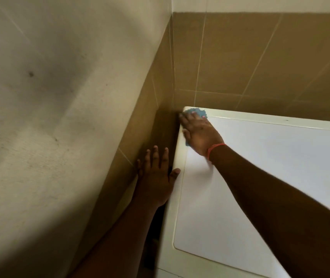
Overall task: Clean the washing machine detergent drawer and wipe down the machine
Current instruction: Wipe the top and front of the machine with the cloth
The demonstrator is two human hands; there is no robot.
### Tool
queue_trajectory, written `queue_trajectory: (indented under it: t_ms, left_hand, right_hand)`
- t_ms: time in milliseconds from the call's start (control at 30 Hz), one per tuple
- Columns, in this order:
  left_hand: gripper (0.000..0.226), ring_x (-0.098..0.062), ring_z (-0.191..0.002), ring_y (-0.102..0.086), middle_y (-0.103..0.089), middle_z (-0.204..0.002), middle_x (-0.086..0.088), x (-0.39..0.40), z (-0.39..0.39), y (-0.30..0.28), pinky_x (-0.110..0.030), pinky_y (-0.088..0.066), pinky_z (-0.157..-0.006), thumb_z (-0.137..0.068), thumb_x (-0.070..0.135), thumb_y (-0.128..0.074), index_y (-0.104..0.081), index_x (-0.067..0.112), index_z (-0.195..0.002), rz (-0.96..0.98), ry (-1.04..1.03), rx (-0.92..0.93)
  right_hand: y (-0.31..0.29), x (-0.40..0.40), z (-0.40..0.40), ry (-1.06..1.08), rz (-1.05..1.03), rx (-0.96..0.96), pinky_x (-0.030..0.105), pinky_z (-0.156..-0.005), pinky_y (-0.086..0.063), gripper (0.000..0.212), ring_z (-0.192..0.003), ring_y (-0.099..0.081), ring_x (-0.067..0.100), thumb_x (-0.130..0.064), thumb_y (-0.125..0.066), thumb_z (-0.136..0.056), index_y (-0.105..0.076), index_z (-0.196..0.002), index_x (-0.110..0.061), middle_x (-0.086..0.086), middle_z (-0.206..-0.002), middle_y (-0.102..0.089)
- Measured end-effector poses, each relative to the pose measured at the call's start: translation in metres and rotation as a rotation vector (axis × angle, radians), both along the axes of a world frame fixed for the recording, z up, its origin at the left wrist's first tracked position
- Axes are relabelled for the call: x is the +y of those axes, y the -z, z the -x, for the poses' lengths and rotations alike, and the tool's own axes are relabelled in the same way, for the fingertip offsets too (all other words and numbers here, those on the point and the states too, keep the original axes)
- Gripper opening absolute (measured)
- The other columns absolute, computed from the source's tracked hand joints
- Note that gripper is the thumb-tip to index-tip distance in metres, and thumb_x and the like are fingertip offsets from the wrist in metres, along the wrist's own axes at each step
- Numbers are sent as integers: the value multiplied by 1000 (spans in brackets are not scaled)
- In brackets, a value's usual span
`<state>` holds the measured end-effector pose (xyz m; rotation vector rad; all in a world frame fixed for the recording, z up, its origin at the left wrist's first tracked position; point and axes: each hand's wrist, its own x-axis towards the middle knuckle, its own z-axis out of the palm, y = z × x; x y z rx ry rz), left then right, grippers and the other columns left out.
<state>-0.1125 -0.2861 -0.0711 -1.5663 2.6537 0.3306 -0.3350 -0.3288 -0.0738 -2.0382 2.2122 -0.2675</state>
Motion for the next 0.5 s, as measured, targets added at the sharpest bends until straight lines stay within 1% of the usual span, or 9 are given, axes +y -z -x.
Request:
queue_trajectory:
  t_ms: [67,100,133,200,233,333,367,433,500]
  left_hand:
    - [85,-30,-151,4,1,-165,-7,2,3,-5,-56,-1,-119,-83,70,13,2,27,-156,4,7,-11]
    - [87,-30,-151,5,2,-165,-7,2,5,-6,-56,-1,-120,-81,70,18,3,27,-156,9,11,-16]
    - [90,-30,-151,4,1,-165,-7,3,7,-8,-56,-1,-120,-79,70,22,3,27,-156,16,15,-19]
    - [94,-31,-151,1,-2,-164,-8,4,11,-10,-56,-4,-119,-77,70,26,0,26,-156,28,20,-17]
    - [95,-32,-151,0,-3,-164,-9,4,13,-11,-56,-4,-119,-78,70,26,-2,26,-156,34,26,-15]
    - [94,-31,-151,1,-2,-164,-9,7,17,-14,-55,-2,-119,-78,71,26,0,26,-156,44,29,-23]
    - [95,-31,-151,2,-2,-164,-8,10,19,-16,-55,-1,-119,-77,72,27,0,26,-156,49,27,-24]
    - [96,-31,-151,3,0,-164,-8,14,21,-19,-55,-1,-119,-76,73,28,1,27,-156,54,23,-22]
    - [96,-31,-151,3,-1,-164,-8,20,24,-24,-55,-2,-119,-77,73,26,0,26,-156,47,25,-7]
  right_hand:
    - [4,21,17,328,38,5,49,-119,-20,55,-147,-22,32,-35,-23,-103,-22,-154,-15,11,-159,-28]
    - [6,30,15,395,31,28,49,-119,-20,56,-147,-23,32,-37,-20,-103,-20,-154,-14,11,-159,-27]
    - [5,40,13,352,9,42,49,-118,-21,57,-147,-23,32,-37,-20,-102,-20,-154,-14,11,-159,-27]
    - [2,58,25,154,-17,49,50,-118,-24,57,-146,-25,32,-36,-22,-101,-23,-154,-14,11,-158,-29]
    - [0,67,41,132,-13,33,51,-117,-26,58,-145,-27,33,-36,-22,-100,-26,-153,-14,12,-157,-31]
    - [0,93,85,440,2,69,54,-112,-31,62,-139,-33,39,-36,-21,-97,-28,-151,-7,19,-152,-37]
    - [1,100,91,481,-28,76,54,-111,-30,61,-138,-34,41,-36,-21,-98,-27,-151,-7,20,-151,-37]
    - [3,111,103,318,-77,86,55,-109,-31,63,-138,-34,41,-38,-21,-98,-28,-151,-7,19,-152,-35]
    - [6,127,134,191,-104,118,56,-111,-32,67,-140,-32,40,-42,-12,-97,-29,-151,-8,18,-155,-32]
